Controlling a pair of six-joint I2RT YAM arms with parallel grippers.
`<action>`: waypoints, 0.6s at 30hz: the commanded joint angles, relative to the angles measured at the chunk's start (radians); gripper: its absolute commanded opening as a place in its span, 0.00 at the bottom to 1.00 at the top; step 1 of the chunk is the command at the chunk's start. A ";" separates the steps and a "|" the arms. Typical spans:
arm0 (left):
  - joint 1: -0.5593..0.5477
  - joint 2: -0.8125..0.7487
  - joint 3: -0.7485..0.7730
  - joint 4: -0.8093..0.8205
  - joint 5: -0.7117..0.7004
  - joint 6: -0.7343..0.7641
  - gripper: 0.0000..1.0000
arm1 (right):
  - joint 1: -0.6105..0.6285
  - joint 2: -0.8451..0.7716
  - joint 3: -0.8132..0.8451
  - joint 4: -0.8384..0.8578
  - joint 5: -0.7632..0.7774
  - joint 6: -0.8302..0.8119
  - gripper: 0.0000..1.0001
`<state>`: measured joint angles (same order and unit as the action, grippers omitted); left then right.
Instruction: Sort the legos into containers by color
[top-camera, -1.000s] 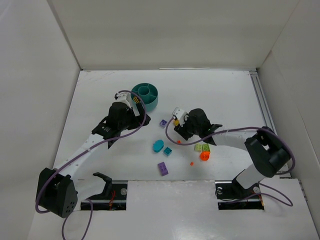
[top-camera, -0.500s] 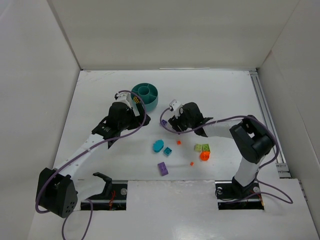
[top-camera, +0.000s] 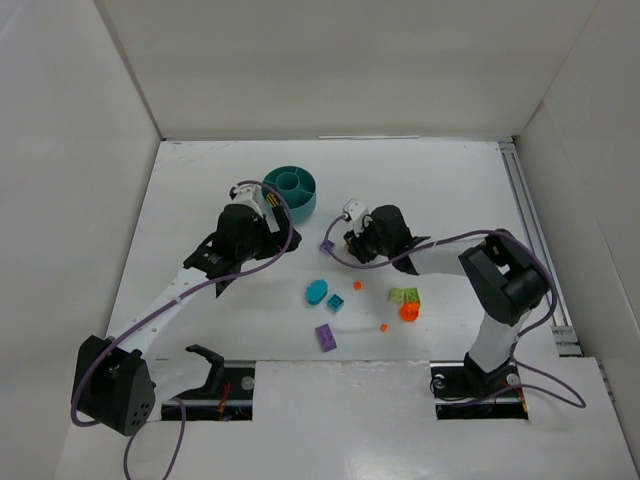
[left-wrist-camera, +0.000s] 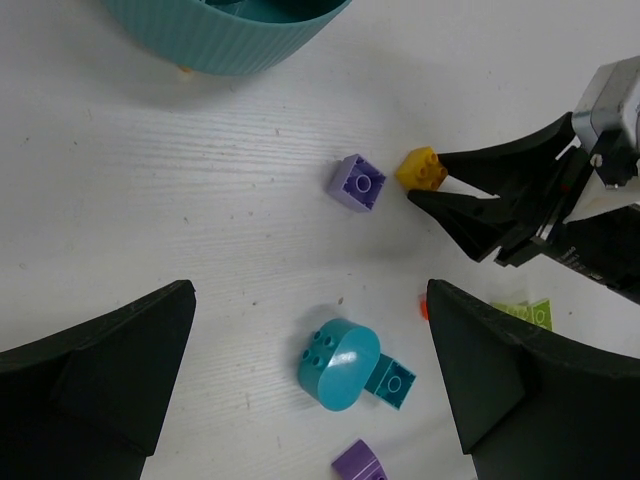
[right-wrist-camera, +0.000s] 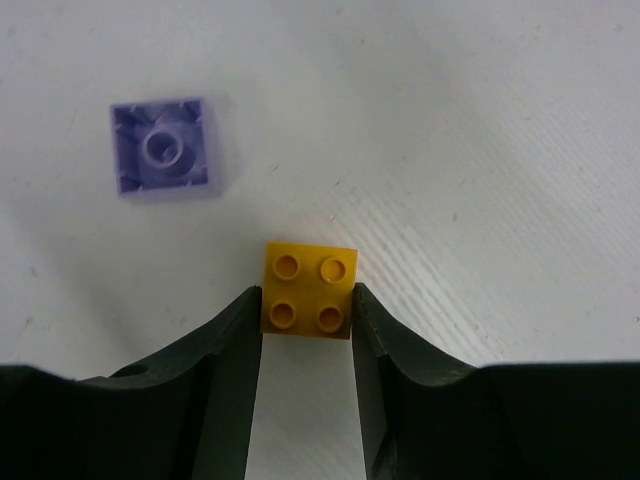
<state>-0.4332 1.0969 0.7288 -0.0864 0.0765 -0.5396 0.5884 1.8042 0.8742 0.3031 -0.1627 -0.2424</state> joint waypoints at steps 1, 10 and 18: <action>-0.006 -0.015 0.015 0.036 0.032 0.021 1.00 | 0.005 -0.096 -0.047 0.077 -0.084 -0.075 0.34; -0.041 -0.035 -0.031 0.278 0.400 0.041 1.00 | 0.073 -0.433 -0.236 0.260 -0.279 -0.172 0.32; -0.217 0.011 0.020 0.335 0.370 0.050 1.00 | 0.131 -0.592 -0.254 0.278 -0.345 -0.201 0.32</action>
<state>-0.6212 1.0988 0.7067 0.1753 0.4210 -0.5091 0.6994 1.2598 0.6376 0.5037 -0.4454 -0.4232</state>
